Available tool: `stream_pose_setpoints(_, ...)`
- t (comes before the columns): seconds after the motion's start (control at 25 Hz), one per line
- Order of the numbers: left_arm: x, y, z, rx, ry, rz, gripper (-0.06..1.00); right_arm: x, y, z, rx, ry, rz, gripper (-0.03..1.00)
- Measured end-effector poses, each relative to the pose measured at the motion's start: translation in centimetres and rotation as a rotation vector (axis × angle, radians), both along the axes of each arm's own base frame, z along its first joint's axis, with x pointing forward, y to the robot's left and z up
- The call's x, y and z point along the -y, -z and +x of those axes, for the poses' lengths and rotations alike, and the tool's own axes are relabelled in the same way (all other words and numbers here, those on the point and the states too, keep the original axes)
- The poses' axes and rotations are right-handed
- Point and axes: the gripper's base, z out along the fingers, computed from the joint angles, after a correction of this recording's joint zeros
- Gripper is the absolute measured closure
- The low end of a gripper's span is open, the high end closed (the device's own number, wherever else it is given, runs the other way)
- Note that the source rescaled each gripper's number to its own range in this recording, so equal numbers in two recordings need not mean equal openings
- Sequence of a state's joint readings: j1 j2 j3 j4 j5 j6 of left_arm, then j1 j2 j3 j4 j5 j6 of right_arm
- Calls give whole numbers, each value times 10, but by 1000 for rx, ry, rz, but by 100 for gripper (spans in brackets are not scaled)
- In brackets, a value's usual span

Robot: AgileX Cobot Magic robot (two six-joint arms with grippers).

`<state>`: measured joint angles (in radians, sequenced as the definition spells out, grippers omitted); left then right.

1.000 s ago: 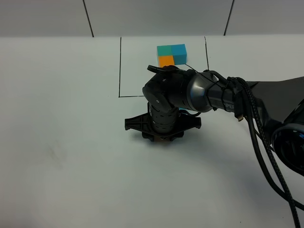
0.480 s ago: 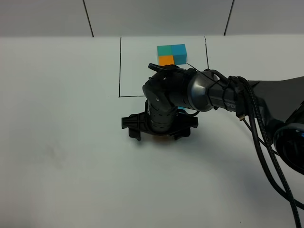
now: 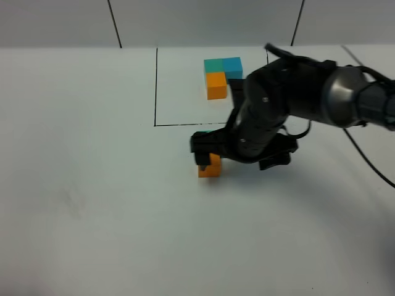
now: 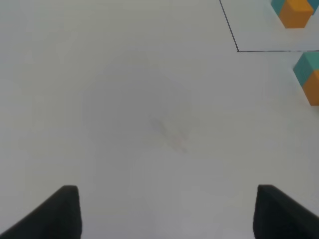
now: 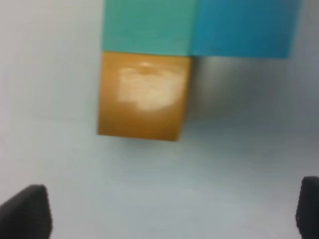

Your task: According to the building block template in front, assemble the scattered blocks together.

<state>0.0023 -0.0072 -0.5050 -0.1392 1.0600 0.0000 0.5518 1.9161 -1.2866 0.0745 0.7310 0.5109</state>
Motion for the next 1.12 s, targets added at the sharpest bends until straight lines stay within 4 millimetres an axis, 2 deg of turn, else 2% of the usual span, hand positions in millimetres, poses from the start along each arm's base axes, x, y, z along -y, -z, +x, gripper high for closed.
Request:
stream_pose_setpoints(0.28, 0, 0, 0, 0, 0, 0, 41, 121, -31, 5, 61, 167, 45, -3)
stream_pose_setpoints(0.4, 0, 0, 0, 0, 0, 0, 41, 172, -37, -1, 87, 238, 20, -3)
stream_pose_setpoints(0.48, 0, 0, 0, 0, 0, 0, 41, 202, -40, -9, 100, 264, -4, -3)
stream_pose_setpoints(0.6, 0, 0, 0, 0, 0, 0, 41, 232, -43, -17, 126, 320, -20, -3)
stream_pose_setpoints(0.72, 0, 0, 0, 0, 0, 0, 41, 246, -46, -23, 146, 336, -33, -3)
stream_pose_setpoints(0.88, 0, 0, 0, 0, 0, 0, 41, 241, -52, -36, 168, 295, -42, -3)
stream_pose_setpoints(1.0, 0, 0, 0, 0, 0, 0, 41, 232, -67, -55, 219, 266, -48, -3)
stream_pose_setpoints(1.12, 0, 0, 0, 0, 0, 0, 41, 224, -83, -85, 294, 240, -61, -3)
